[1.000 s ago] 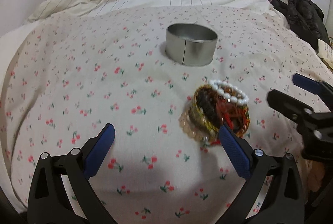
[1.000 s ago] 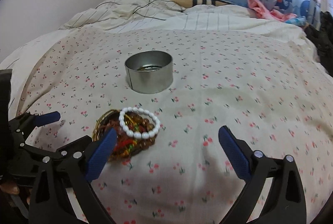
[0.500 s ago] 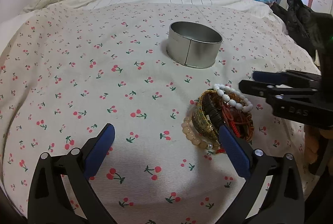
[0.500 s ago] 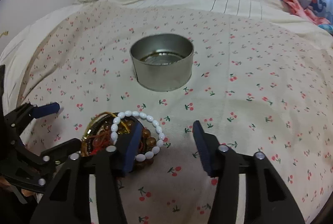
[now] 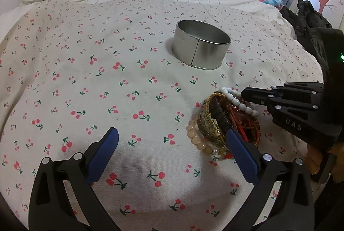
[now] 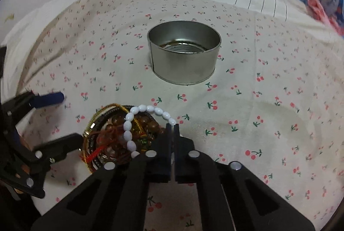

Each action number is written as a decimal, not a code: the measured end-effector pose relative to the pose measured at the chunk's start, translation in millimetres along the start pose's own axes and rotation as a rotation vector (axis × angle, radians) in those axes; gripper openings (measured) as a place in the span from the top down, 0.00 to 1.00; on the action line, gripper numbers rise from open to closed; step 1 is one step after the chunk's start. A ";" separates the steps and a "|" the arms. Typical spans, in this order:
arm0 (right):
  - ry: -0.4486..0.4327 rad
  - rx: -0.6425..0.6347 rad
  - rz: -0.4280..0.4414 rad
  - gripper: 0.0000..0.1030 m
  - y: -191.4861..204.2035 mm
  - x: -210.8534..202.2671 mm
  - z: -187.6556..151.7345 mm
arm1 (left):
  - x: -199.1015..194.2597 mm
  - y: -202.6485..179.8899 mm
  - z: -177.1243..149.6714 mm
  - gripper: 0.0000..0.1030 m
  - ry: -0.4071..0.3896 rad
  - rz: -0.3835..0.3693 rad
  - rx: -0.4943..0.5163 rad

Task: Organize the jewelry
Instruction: 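Lower the right gripper onto the white bead bracelet and close, then lift the white bead bracelet out of the pile with the right gripper, then carry the white bead bracelet over the silver tin and open the right gripper, then grasp the tangled red and brown cords with the right gripper, then lift the tangled cords up from the pile with the right gripper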

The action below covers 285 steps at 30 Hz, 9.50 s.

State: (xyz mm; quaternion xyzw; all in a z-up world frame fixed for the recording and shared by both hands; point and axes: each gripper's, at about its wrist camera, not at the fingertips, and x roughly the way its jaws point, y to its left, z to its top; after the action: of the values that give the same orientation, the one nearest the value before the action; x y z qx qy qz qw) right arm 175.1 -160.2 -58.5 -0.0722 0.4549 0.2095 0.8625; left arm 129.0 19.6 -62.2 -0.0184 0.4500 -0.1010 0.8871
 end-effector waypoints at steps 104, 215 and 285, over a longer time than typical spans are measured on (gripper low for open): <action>0.071 -0.074 0.035 0.92 -1.4 14.6 3.9 | -14.8 29.0 28.0 0.98 0.096 -0.396 0.093; -0.137 0.275 0.158 0.98 -48.5 -69.3 -23.7 | 10.1 3.1 50.4 0.32 0.135 -0.277 0.215; -0.360 0.431 0.390 0.96 -96.2 -99.8 -29.6 | -15.5 -61.5 36.8 0.23 0.055 -0.451 0.362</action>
State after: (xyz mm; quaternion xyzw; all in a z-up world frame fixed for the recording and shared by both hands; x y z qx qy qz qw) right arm 144.1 -285.8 -0.5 0.2382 0.3342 0.2791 0.8681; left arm 139.7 -39.7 -20.4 0.0434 0.4330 -0.3746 0.8187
